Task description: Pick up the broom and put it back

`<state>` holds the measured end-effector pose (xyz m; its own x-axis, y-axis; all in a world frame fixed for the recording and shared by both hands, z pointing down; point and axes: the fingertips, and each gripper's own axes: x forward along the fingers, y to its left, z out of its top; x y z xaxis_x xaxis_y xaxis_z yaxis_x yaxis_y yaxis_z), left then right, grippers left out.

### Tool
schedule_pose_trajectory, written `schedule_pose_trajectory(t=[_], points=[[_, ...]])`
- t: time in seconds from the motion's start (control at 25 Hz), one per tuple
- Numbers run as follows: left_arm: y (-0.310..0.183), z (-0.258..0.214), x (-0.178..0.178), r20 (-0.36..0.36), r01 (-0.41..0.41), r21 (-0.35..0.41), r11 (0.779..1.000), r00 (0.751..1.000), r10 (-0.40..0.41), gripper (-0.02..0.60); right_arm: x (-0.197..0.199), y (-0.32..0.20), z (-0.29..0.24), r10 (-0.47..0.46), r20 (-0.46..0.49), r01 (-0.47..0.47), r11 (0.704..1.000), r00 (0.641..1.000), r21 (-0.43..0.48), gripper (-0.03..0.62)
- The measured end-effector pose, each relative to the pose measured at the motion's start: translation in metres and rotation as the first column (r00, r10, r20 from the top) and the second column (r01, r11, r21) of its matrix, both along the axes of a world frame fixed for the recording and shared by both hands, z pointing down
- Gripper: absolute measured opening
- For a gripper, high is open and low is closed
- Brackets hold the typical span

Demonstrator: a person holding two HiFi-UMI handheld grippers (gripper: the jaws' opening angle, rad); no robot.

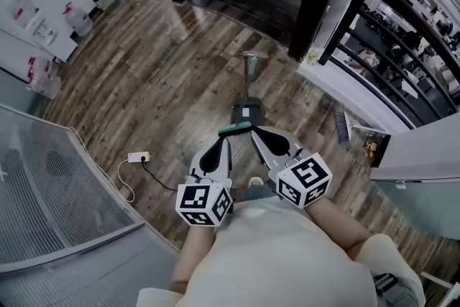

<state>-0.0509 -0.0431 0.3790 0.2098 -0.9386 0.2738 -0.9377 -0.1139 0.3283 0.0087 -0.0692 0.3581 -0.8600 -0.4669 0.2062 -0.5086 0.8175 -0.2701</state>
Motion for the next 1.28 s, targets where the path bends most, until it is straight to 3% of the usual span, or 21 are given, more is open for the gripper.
schedule_pose_trajectory(t=[0.28, 0.68, 1.28], points=[[-0.022, 0.006, 0.005, 0.008, 0.033, -0.010, 0.999, 0.999, -0.033, 0.003, 0.009, -0.026, 0.006, -0.013, 0.010, 0.014, 1.000, 1.000, -0.018, 0.005], [-0.040, 0.016, -0.007, 0.018, 0.076, -0.047, 0.996, 0.997, -0.075, 0.003, 0.019, -0.061, 0.027, 0.041, -0.003, -0.041, 0.997, 0.999, -0.064, 0.005], [-0.109, 0.052, -0.039, 0.027, 0.011, -0.089, 0.996, 1.000, -0.008, 0.003, -0.009, -0.136, 0.062, 0.133, -0.046, -0.136, 0.988, 0.990, -0.078, 0.005]])
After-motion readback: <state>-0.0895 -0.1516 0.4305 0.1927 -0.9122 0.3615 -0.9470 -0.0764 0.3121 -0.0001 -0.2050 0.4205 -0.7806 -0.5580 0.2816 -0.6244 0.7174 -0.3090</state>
